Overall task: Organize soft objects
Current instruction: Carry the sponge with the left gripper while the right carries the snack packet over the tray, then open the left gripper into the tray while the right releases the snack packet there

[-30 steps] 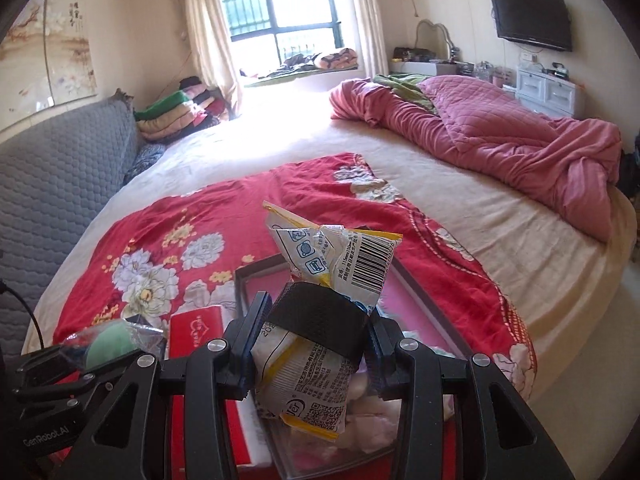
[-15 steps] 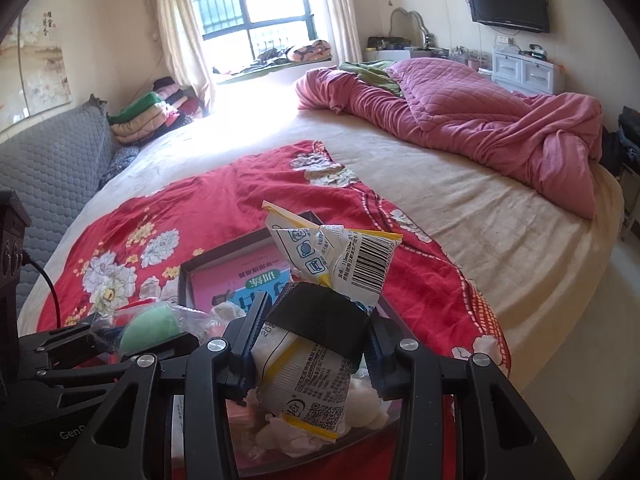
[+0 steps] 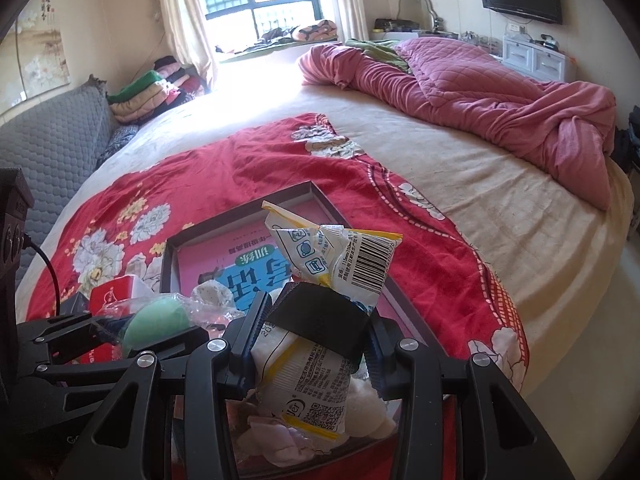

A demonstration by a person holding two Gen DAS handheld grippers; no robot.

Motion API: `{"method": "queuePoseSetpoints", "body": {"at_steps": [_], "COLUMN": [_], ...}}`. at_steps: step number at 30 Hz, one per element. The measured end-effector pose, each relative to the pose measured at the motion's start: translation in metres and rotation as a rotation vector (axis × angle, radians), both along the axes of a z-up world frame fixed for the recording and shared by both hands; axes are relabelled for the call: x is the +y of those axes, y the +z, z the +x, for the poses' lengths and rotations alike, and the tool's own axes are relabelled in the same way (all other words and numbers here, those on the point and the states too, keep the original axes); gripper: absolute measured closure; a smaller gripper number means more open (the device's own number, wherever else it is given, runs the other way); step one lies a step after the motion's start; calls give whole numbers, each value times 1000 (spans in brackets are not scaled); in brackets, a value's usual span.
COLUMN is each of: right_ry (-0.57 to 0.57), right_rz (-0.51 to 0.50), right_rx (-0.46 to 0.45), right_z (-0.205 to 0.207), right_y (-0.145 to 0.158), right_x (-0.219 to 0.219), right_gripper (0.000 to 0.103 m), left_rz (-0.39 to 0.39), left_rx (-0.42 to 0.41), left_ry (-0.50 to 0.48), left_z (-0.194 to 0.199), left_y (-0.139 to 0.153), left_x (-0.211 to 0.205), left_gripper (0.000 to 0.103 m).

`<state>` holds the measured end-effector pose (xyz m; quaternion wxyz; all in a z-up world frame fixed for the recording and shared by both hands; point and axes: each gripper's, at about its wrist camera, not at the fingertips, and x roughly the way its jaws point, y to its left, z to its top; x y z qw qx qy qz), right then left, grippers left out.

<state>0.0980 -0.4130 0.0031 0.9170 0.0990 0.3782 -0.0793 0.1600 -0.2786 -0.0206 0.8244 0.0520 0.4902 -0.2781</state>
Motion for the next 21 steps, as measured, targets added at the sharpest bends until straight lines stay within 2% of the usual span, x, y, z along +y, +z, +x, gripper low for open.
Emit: {"method": "queuePoseSetpoints", "body": {"at_steps": [6, 13, 17, 21], "right_ry": [26, 59, 70, 82], "right_rz": [-12, 41, 18, -3], "right_rx": [55, 56, 47, 38], "right_z": [12, 17, 15, 10], "right_y": [-22, -37, -33, -24], "right_x": [-2, -5, -2, -2], "right_gripper": [59, 57, 55, 46], "left_rz": [8, 14, 10, 6], "left_rx": [12, 20, 32, 43], "left_ry": [4, 11, 13, 9], "left_z": [7, 11, 13, 14], "left_y": [-7, -12, -14, -14], "left_x": [0, -1, 1, 1], "left_gripper": [58, 58, 57, 57]}}
